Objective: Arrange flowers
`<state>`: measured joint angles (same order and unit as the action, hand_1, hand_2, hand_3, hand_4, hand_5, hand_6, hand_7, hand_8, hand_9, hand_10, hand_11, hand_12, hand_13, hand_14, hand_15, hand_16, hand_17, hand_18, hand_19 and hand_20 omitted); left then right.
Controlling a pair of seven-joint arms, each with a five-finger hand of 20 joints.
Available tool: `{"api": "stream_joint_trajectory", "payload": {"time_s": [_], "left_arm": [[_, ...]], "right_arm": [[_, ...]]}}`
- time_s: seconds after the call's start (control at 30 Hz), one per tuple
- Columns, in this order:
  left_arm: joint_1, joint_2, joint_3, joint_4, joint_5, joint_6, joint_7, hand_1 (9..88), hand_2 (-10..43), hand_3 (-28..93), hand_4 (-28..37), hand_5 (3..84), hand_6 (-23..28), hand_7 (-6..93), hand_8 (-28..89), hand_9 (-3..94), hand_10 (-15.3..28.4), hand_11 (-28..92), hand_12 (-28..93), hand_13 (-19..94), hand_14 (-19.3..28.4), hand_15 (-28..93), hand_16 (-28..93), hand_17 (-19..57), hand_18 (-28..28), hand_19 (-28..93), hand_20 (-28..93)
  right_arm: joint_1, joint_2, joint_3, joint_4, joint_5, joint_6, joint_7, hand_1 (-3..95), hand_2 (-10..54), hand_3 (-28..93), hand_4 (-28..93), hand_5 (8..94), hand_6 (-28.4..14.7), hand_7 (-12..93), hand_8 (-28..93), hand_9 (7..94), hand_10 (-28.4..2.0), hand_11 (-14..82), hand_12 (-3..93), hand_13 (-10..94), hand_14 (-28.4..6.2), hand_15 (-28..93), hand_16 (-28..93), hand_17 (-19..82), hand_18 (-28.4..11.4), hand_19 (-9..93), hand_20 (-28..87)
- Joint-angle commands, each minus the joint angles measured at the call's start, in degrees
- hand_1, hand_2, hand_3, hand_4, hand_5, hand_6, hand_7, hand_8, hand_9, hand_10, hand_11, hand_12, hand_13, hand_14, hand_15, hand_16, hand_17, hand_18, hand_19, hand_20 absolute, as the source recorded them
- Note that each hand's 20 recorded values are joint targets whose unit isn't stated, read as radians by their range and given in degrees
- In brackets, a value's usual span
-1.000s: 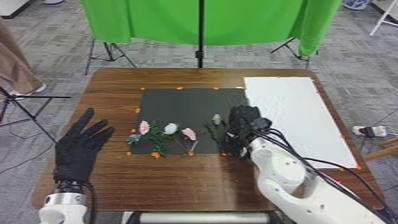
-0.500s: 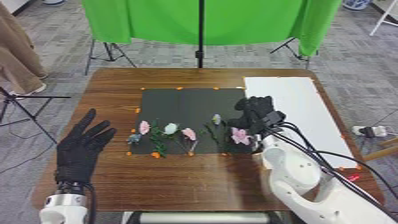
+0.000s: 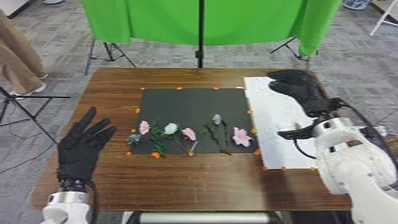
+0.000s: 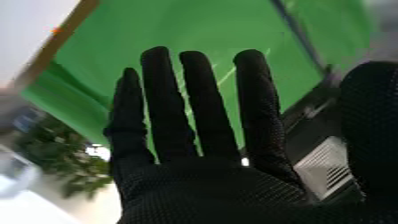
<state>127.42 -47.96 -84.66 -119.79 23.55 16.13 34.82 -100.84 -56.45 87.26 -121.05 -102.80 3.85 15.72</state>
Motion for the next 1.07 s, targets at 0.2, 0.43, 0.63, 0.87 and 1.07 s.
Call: {"api": "stream_joint_trajectory", "payload": {"time_s": [0.2, 0.43, 0.63, 0.87, 1.07], "left_arm": [[-1.23, -3.06, 0.58, 1.55, 3.47, -0.69, -1.95, 20.5, 8.2, 75, -28.2, 34.3, 3.4, 7.1, -8, 36.3, 14.9, 18, 12, 26, 25.0, 47, -5, -8.5, 25.7, 47, 24], [-0.96, -4.08, 0.16, 2.00, 5.39, -1.11, -2.61, 20.2, 8.1, 75, -28.3, 33.5, 2.7, 7.3, -8, 35.1, 14.4, 17, 12, 25, 24.0, 46, -4, -8.7, 25.4, 46, 24], [-0.71, -4.00, 0.16, 2.02, 4.97, -1.47, -2.50, 20.1, 7.9, 75, -28.3, 33.9, 3.2, 8.3, -8, 35.6, 15.9, 20, 14, 25, 24.3, 48, -3, -8.6, 25.5, 47, 25], [-0.68, -5.54, -0.70, 2.12, 6.41, -2.47, -4.39, 20.1, 7.8, 74, -28.3, 33.7, 3.2, 8.2, -8, 35.4, 16.2, 20, 14, 25, 24.4, 48, -3, -8.5, 25.6, 47, 25], [-0.57, -5.90, -1.01, 2.23, 6.49, -2.80, -5.04, 20.0, 7.8, 75, -28.3, 33.8, 3.3, 8.1, -8, 35.3, 16.2, 20, 13, 25, 24.5, 49, -3, -8.5, 25.6, 47, 25]], "right_arm": [[-6.14, -5.48, 4.34, 5.57, 51.55, -3.91, -4.95, 14.4, 8.1, 76, -28, 44.0, 4.3, 10, -12, 45.7, -13.9, 6.4, 11.8, 34, -20.2, 15, 18, 3, -21.7, 46, 24], [-7.66, -6.12, 5.24, 6.38, 51.18, -5.32, -5.66, 12.5, 8.8, 76, -28, 42.9, 4.6, 10, -12, 44.4, -12.9, 5.7, 12.1, 32, -20.2, 11, 21, 1, -21.7, 43, 22], [-8.01, -6.13, 5.88, 6.47, 50.86, -6.57, -5.13, 12.0, 8.5, 76, -28, 43.2, 4.7, 11, -12, 45.2, -13.0, 6.6, 12.7, 33, -20.5, 13, 23, 1, -22.1, 44, 23], [-8.61, -6.94, 6.01, 6.23, 47.48, -7.88, -5.14, 11.8, 8.4, 77, -28, 44.4, 4.5, 11, -12, 45.3, -13.0, 6.7, 12.8, 33, -20.4, 14, 23, 1, -22.2, 44, 23], [-8.45, -7.16, 5.90, 6.29, 48.17, -8.28, -4.67, 11.9, 8.4, 77, -28, 44.2, 4.6, 11, -12, 45.4, -13.0, 6.8, 12.7, 33, -20.4, 14, 22, 1, -22.1, 44, 23]]}}
